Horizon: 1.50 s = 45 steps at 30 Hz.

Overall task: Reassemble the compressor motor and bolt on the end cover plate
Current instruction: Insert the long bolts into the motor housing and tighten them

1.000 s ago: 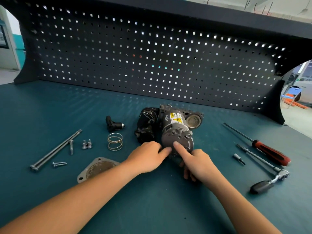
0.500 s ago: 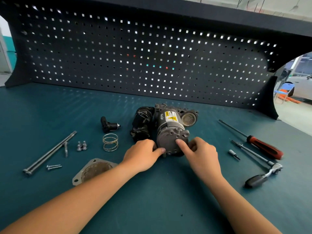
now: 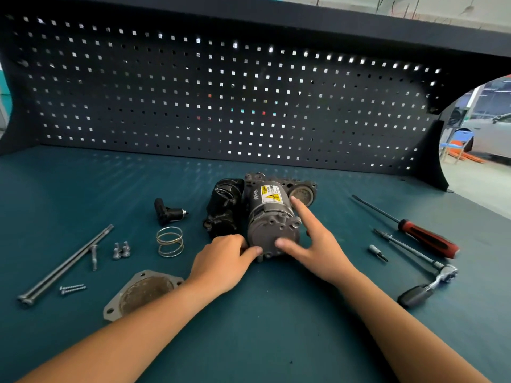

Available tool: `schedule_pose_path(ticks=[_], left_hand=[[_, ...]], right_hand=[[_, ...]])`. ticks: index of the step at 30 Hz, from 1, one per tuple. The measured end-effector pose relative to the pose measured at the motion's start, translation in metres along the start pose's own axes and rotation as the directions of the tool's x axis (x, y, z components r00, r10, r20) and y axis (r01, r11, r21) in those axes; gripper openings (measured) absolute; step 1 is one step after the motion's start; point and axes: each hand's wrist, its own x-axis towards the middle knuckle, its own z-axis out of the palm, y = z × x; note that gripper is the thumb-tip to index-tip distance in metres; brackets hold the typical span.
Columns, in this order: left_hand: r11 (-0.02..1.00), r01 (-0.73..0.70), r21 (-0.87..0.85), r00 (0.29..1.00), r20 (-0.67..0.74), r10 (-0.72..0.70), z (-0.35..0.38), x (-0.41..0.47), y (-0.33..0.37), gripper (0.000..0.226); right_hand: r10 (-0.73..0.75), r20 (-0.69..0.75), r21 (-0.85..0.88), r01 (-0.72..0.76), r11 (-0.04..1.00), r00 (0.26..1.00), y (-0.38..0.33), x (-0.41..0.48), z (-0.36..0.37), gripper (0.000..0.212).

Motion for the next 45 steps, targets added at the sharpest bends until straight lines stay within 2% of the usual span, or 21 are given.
schedule_pose_path(ticks=[2,7,12,17,20,23,25,29,33,36,41,45], left_hand=[[1.0,0.004,0.025,1.0,0.0,-0.004,0.001,-0.001,0.0,0.036],[1.0,0.002,0.03,1.0,0.016,-0.002,-0.001,0.001,0.0,0.037],[0.978,-0.052,-0.201,0.993,0.093,0.072,-0.005,0.005,0.001,0.058],[0.94,-0.086,-0.331,0.991,0.068,0.115,-0.005,0.009,0.003,0.047],[0.94,-0.071,-0.335,0.989,0.101,0.11,-0.005,0.01,0.002,0.061],[0.942,-0.075,-0.328,0.983,0.135,0.125,-0.007,0.016,0.002,0.08],[0.937,-0.082,-0.338,0.983,0.125,0.132,-0.008,0.017,0.002,0.084],[0.89,-0.097,-0.445,0.988,0.061,0.139,-0.005,0.02,0.001,0.075],[0.86,-0.068,-0.505,0.992,0.062,0.114,-0.005,0.02,0.0,0.07],[0.854,-0.039,-0.518,0.99,0.094,0.103,-0.01,0.022,-0.002,0.069],[0.866,-0.021,-0.5,0.98,0.161,0.117,-0.016,0.028,-0.005,0.06],[0.863,0.016,-0.505,0.986,0.154,0.072,-0.013,0.028,-0.006,0.059]], right_hand=[[-0.028,0.073,-0.036,0.031,0.999,0.997,0.002,0.004,0.003,0.093],[-0.07,0.046,0.025,0.069,0.997,0.996,0.007,0.01,0.005,0.096],[-0.073,0.021,0.062,0.071,0.996,0.997,0.009,0.01,0.006,0.092],[-0.056,0.1,0.051,0.051,0.997,0.993,0.011,0.014,0.003,0.097],[-0.048,0.123,0.032,0.044,0.999,0.991,0.012,0.015,0.003,0.106],[-0.076,0.086,0.036,0.073,0.997,0.993,0.011,0.013,0.003,0.103],[-0.075,0.065,0.05,0.072,0.996,0.995,0.011,0.013,0.003,0.102],[-0.06,0.024,0.073,0.058,0.996,0.998,0.009,0.014,0.004,0.101],[-0.046,-0.005,0.084,0.046,0.995,0.999,0.008,0.014,0.005,0.1],[-0.038,-0.005,0.096,0.038,0.995,0.999,0.008,0.013,0.005,0.098],[0.045,-0.005,0.229,-0.043,0.972,0.999,0.003,0.014,0.004,0.079],[0.046,-0.053,0.193,-0.035,0.981,0.998,0.002,0.014,0.009,0.074]])
